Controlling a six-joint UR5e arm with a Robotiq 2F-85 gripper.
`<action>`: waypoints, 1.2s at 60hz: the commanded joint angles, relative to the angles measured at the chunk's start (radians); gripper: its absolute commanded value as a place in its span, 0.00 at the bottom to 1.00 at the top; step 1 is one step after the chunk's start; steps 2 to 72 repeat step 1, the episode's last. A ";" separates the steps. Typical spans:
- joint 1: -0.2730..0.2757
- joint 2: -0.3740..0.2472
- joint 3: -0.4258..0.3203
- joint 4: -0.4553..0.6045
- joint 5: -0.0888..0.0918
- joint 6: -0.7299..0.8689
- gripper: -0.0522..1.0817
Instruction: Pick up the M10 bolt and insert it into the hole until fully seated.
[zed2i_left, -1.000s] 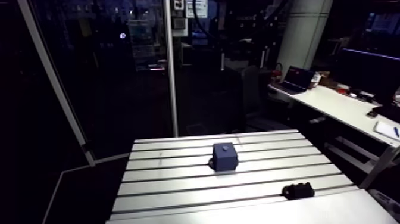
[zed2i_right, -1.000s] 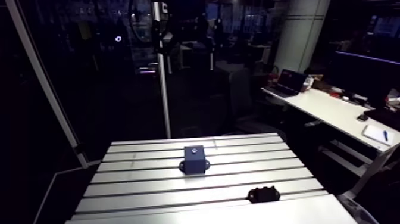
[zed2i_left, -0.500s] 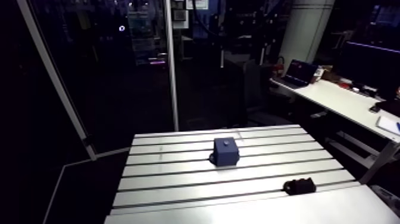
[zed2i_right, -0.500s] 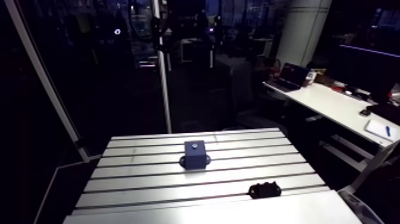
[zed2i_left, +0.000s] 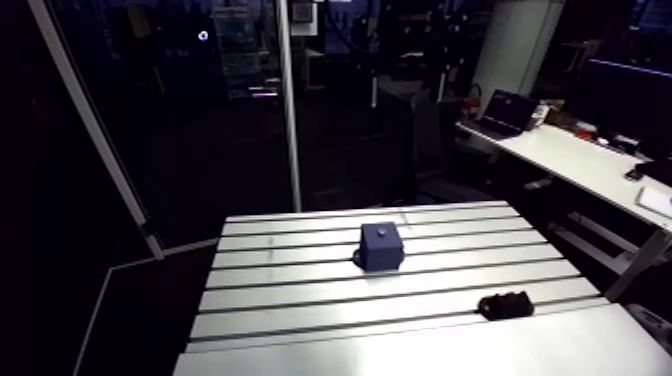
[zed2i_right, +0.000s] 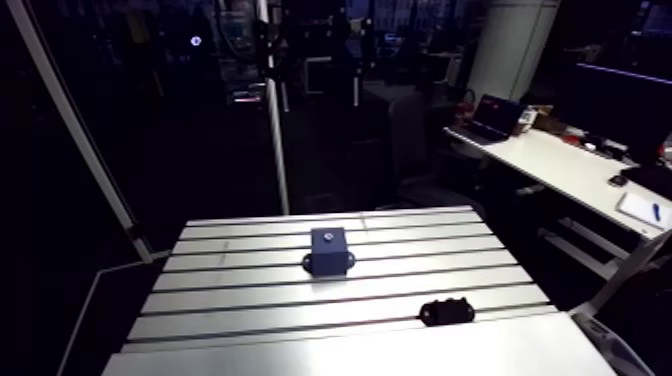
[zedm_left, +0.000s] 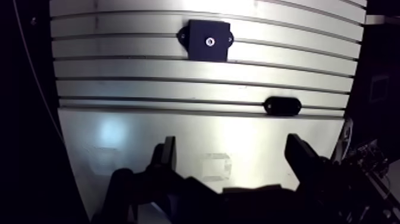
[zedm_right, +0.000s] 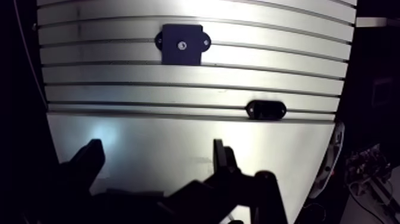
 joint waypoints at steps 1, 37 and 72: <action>0.002 0.018 -0.015 0.000 -0.001 0.001 0.06; 0.002 0.018 -0.015 0.000 -0.001 0.001 0.06; 0.002 0.018 -0.015 0.000 -0.001 0.001 0.06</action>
